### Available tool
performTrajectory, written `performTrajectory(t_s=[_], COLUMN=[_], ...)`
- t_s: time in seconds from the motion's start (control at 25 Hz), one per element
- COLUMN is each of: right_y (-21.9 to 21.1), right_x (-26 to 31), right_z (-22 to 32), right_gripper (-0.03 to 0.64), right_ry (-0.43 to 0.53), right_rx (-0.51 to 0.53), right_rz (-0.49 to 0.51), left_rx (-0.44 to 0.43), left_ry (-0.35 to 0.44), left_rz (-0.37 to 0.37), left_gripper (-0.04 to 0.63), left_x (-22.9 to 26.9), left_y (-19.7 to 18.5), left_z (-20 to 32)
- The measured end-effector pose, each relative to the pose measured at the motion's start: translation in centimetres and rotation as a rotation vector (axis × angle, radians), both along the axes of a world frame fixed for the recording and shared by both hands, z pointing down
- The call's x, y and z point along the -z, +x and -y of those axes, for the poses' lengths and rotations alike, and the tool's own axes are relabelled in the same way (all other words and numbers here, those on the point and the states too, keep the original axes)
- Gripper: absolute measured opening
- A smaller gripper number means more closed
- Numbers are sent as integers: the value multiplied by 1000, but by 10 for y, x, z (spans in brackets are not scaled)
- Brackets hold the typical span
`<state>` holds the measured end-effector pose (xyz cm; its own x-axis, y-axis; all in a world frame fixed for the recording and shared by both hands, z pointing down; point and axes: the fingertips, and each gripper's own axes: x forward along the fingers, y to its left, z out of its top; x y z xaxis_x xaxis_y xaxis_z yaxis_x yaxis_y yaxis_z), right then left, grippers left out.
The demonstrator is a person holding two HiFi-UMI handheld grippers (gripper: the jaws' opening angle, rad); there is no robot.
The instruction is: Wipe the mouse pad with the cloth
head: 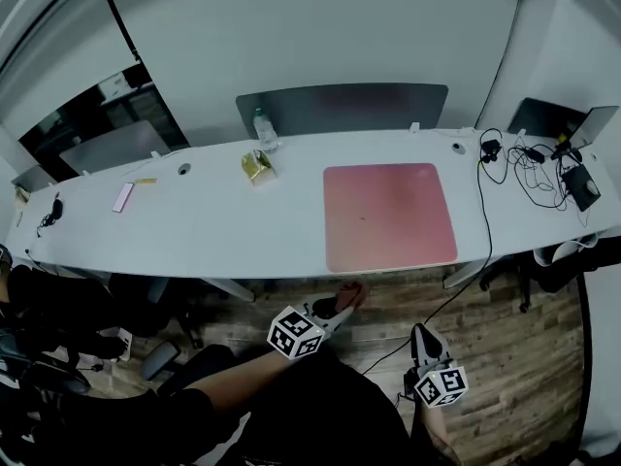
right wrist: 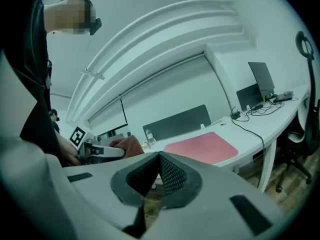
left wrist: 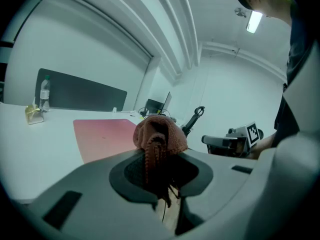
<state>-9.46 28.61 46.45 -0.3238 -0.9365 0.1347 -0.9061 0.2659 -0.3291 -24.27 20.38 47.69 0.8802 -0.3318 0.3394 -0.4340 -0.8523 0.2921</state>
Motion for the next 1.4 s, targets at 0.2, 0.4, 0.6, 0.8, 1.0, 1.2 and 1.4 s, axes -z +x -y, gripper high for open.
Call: performTrajectory(t_s=[0.2,0.4,0.6,0.8,1.0,1.2,1.4], right_y=[10,11,14,28,45,53,52], right_x=[-3,-8,-16,-16,-8,1,4], right_z=[0,6,18,35,68,102,139], right_gripper=[23,23,23,23,23,23,23], right_ry=[-5,-34,-54,-78,-73,-79,-88], right_rx=[-4,-4,0,6,14,27,62], right_rz=[7,17,23,11,-11,-31,-45], left_rx=[7,25,47,71,109,153,226], left_ry=[-15,-51,-87,-102,-104,-122,-161], left_rz=[7,25,52,78,115,156,185], left_gripper=[86,86,86,86,86,86,86], left_x=[-4,-16,-36,-47,-58,-69,-85], left_y=[6,7,6,7,0,-13,-31], left_z=[4,11,28,53,86,117,147])
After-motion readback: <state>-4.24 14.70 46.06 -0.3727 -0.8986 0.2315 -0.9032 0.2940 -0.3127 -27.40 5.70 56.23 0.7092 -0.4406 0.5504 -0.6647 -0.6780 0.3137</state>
